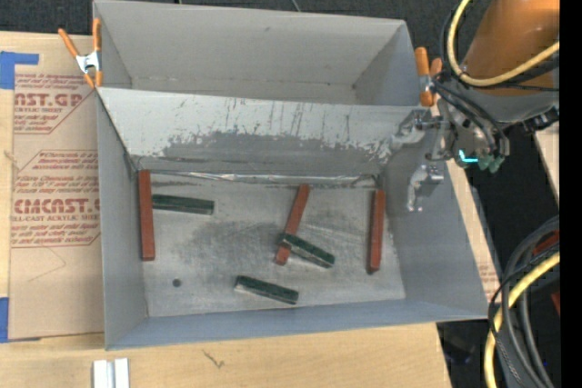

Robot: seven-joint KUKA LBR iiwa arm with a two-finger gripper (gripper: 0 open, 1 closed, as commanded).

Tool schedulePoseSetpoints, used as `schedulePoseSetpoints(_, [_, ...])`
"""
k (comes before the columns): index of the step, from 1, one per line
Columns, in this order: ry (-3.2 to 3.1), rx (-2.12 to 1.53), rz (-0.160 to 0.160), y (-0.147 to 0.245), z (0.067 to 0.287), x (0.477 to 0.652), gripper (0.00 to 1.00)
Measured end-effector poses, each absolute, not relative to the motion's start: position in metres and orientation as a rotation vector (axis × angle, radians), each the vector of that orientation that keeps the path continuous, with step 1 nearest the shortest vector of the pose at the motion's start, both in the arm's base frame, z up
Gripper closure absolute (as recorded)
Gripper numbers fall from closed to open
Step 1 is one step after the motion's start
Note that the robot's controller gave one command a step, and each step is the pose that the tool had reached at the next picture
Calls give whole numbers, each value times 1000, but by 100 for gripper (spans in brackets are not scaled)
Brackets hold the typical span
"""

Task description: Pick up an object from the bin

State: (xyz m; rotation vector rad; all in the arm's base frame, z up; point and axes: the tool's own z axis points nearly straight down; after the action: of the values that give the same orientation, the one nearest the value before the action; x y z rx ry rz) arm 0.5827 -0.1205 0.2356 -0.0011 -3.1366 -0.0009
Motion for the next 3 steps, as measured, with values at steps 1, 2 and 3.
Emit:
schedulePoseSetpoints(1, [-3140,0,0,-120,238,583,0])
schedulePoseSetpoints(2, [-3145,1,2,-120,239,584,0])
schedulePoseSetpoints(3, [-3143,177,2,-129,160,573,0])
